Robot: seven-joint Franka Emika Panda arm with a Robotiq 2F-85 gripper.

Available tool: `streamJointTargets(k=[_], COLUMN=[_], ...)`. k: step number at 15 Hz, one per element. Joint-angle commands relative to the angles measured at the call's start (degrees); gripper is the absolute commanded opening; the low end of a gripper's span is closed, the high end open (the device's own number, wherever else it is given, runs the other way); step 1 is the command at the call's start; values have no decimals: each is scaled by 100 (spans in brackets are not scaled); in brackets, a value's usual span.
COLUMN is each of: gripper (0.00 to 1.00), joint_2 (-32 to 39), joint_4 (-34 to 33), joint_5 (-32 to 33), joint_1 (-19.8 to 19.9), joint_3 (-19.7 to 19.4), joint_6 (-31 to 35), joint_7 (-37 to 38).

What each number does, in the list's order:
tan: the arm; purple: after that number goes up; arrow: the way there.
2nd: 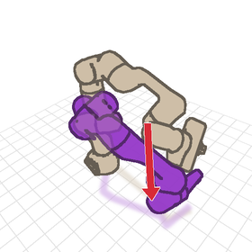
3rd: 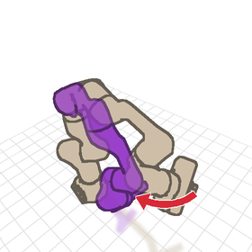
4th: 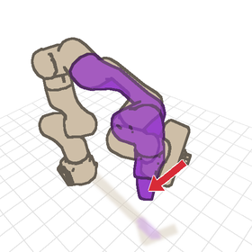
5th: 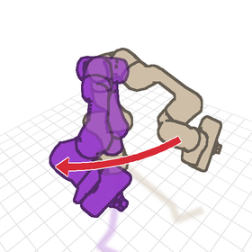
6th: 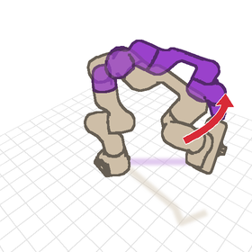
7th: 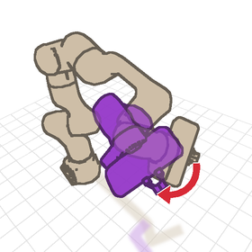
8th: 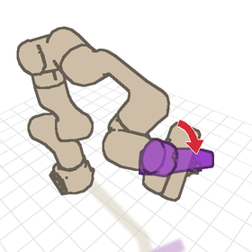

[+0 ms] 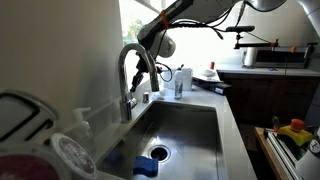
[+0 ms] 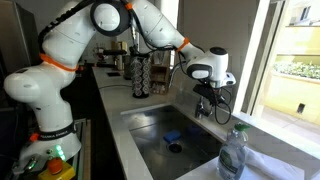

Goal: Close the tap

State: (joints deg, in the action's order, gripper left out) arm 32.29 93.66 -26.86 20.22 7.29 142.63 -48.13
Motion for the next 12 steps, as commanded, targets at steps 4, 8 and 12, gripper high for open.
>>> streamJointTargets(k=[4,8,12], gripper=[3,3,3], joint_2=[72,90,196], joint_4=[-193,-207,-301], joint_5=[-139,-135,-112], joint_1=[-49,-49,-101], joint_3=[134,121,123], joint_6=[53,62,62], joint_7=[180,236,393])
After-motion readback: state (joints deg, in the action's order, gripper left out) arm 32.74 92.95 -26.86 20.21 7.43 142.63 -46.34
